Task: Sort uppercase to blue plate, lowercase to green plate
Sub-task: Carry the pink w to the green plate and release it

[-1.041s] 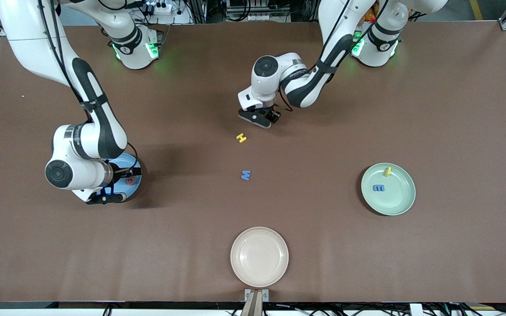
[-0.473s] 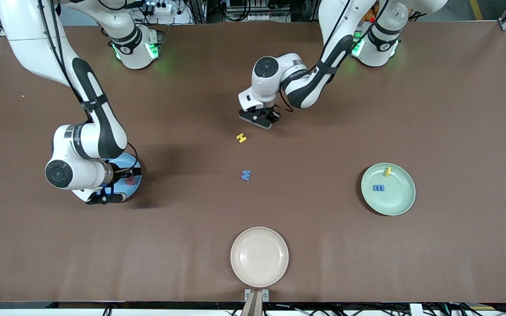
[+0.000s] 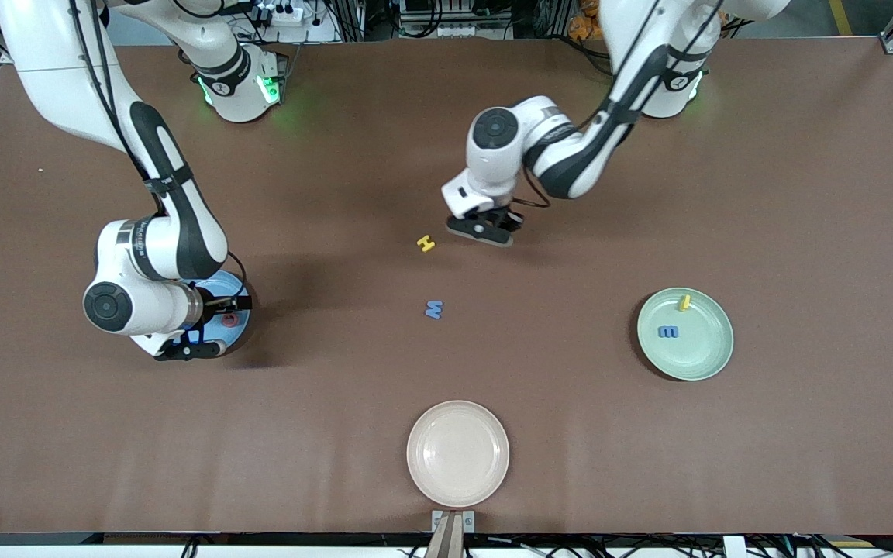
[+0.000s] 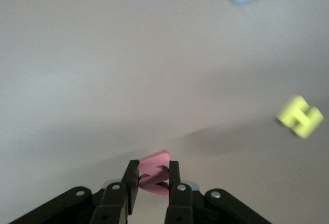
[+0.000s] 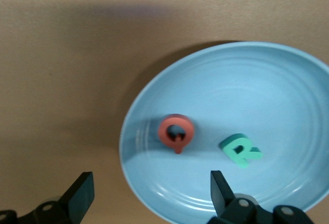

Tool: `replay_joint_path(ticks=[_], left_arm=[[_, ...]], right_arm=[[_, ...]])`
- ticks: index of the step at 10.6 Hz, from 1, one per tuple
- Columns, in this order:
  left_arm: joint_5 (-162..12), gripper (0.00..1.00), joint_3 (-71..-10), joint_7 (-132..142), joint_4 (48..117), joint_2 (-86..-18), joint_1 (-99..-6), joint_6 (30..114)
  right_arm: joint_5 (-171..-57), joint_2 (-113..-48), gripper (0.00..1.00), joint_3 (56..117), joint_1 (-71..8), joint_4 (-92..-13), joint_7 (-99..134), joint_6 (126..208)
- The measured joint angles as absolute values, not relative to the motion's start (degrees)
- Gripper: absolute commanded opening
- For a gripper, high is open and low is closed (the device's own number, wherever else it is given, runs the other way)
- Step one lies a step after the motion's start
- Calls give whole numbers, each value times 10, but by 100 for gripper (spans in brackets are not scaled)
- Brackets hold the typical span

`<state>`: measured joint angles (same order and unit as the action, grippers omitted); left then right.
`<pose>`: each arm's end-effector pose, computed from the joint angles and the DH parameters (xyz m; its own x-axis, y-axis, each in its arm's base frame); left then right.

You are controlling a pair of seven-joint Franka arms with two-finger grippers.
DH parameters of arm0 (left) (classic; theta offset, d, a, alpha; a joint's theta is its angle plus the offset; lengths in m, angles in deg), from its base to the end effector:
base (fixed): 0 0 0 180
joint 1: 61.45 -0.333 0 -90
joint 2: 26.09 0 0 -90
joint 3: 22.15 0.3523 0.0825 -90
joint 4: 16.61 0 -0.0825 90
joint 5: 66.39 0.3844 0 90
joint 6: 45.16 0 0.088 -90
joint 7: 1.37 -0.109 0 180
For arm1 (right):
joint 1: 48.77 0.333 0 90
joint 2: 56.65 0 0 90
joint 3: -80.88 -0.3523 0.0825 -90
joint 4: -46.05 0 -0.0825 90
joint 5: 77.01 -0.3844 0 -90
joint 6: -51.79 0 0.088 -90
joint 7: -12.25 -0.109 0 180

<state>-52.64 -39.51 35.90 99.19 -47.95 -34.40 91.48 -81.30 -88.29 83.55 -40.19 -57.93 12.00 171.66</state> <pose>0.4470 -0.4217 0.3000 0.9607 -0.2753 0.0351 -0.2739 -0.9609 -0.0411 0.6341 0.0717 0.2442 0.9608 0.0576 -0.2711 0.0523 -0.9983 -0.0268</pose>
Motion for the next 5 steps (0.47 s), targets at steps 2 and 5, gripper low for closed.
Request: replay_joint_path(ticks=[2,5], left_arm=[[-535,0,-387,279,990,-427,-450,886],[-547,4,-340,145,980,-427,-560,885]], right_arm=[[-821,-883,100,833,-358,-578,41,1724],[-827,-883,100,831,-283,-577,-87,1726]])
